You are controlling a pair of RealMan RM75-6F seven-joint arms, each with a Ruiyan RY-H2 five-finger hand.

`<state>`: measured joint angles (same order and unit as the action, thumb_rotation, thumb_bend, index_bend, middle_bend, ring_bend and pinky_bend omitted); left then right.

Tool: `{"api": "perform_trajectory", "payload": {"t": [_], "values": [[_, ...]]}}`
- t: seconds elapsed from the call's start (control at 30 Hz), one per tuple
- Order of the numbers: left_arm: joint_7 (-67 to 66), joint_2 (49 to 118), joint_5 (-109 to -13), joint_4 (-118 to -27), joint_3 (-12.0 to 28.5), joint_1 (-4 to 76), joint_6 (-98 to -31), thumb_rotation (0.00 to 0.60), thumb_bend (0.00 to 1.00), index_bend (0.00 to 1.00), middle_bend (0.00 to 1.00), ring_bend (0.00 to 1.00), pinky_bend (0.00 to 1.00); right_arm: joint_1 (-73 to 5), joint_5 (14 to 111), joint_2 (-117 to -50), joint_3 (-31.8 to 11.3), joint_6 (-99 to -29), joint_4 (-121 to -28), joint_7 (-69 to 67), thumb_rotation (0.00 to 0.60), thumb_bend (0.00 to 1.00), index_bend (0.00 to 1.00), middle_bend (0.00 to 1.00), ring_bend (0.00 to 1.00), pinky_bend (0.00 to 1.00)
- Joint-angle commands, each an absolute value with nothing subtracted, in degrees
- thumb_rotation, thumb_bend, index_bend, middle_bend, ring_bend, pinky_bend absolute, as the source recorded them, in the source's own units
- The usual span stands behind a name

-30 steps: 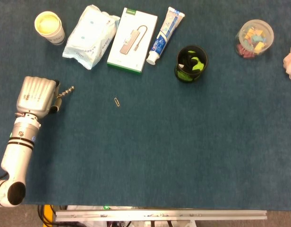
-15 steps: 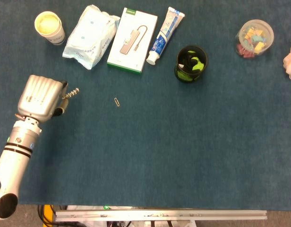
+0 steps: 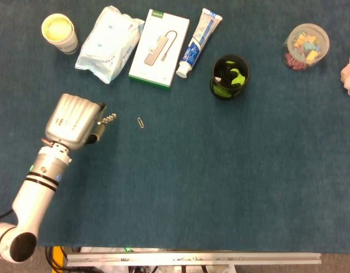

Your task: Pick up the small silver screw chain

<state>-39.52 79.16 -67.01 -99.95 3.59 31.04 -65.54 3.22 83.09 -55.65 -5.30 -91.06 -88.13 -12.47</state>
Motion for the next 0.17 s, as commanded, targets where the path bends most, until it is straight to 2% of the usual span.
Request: {"api": "perform_trajectory", "payload": {"t": [0.03, 0.17], "values": [[-40.2, 80.4, -66.3, -99.9, 4.1, 31.9, -65.0, 0.600, 0.37, 0.57, 0.85, 0.87, 0.95, 3.4, 83.0, -55.7, -5.3, -91.2, -88.1, -12.6, 0.600, 0.00, 0.12, 0.30, 0.14, 0.19], [-41.2, 81.8, -65.3, -99.4, 4.5, 32.8, -64.6, 0.600, 0.37, 0.57, 0.85, 0.87, 0.95, 3.6, 82.9, -55.6, -5.3, -91.3, -88.0, -12.8, 0.600, 0.00, 0.12, 0.30, 0.14, 0.19]]}}
